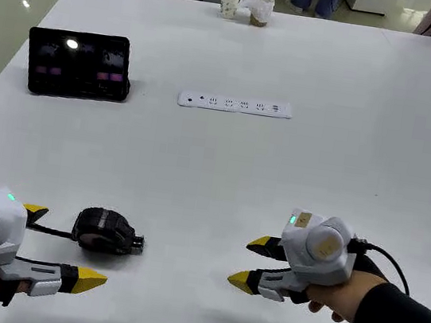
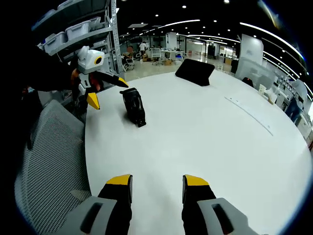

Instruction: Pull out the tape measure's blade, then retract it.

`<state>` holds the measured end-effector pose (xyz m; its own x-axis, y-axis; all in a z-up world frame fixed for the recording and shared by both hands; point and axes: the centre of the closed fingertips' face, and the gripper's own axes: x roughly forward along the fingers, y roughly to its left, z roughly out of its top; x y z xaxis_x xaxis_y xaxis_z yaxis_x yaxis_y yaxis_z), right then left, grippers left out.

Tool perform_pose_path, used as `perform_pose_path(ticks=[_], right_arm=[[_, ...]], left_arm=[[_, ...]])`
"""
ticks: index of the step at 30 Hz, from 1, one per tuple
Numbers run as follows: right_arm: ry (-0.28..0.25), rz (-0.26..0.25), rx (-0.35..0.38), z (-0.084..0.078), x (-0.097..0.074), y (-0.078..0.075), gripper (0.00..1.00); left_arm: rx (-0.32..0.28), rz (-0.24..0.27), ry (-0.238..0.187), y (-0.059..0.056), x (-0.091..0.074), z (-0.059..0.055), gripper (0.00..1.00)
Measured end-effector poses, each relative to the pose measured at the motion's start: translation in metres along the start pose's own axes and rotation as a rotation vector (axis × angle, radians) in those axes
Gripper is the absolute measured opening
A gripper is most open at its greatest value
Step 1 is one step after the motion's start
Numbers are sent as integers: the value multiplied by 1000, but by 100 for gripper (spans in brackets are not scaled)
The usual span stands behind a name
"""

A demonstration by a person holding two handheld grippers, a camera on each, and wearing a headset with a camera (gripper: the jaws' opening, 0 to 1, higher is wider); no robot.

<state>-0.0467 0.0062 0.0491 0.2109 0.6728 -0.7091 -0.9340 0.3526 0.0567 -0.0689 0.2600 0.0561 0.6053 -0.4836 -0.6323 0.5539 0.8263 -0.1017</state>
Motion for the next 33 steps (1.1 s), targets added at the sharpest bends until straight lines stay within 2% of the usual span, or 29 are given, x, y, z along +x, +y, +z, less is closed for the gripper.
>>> perform_pose_path(ticks=[5,7,11,16,17,20,28,33], right_arm=[[6,-28,24,-16,-19,-13,45],[1,-32,50,-22,-25,-18,47],[19,-56,42,-37,-35,-26,52],[19,-78,67,-50,-48,-33,57],[15,-82,76,-52,-50,-34,58],[18,-94,87,-58,-57,-36,63],[34,-127,97,-77,-79,-42,73],[21,-141,121,-86,-94,-44,80]], left_arm=[[-12,2,-6,3,-10,0,99],[-16,6,3,5,-13,-2,99],[-19,0,3,7,-21,-3,99],[-27,-7,-2,10,-29,-5,99],[-31,-11,18,10,-30,-8,99],[-19,-15,23,12,-33,-11,99],[-21,-18,18,19,-43,-11,99],[-24,-14,14,23,-47,-10,99]])
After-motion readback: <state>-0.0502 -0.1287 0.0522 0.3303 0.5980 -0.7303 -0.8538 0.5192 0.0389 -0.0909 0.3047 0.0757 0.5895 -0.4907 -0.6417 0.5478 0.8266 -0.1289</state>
